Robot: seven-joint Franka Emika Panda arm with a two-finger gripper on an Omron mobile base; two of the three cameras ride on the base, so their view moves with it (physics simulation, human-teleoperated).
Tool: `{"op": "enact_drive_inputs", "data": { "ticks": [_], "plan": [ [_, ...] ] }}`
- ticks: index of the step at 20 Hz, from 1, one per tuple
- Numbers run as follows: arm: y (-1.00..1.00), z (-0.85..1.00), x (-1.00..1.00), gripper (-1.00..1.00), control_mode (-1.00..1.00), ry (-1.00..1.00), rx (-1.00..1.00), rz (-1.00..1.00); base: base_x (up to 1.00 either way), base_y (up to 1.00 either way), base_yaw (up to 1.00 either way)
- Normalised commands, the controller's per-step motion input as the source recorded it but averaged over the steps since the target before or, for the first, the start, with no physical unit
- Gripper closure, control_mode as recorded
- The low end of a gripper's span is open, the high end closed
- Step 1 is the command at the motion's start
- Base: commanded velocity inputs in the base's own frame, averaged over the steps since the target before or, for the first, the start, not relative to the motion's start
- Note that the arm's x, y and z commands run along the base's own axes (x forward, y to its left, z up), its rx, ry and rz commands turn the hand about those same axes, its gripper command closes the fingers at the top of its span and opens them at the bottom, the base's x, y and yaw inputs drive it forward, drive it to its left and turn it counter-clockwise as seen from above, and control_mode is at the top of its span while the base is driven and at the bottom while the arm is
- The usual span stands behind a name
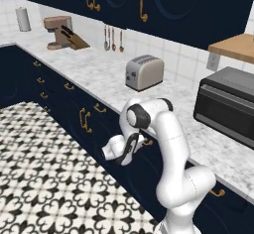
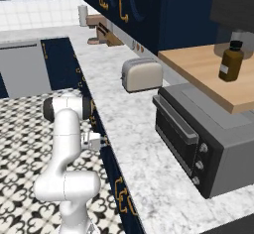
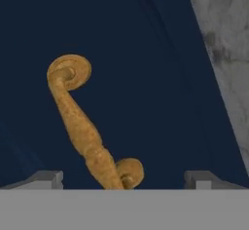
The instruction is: Take a straw from the drawer in front and place it inside the glass cup on the dining counter.
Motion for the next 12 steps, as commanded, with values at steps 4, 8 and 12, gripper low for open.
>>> {"op": "enact_drive_inputs", "data": {
  "ticks": [4, 8, 12],
  "plan": [
    [0.00, -0.32, 0.45, -1.00, -1.00, 0.00, -0.01, 0.00, 0.00, 0.00, 0.00],
    [0.00, -0.37, 0.31, -1.00, -1.00, 0.00, -0.03, 0.00, 0.00, 0.00, 0.00],
    [0.00, -0.22, 0.04, 1.00, -1.00, 0.00, -0.04, 0.00, 0.00, 0.00, 0.00]
  ]
}}
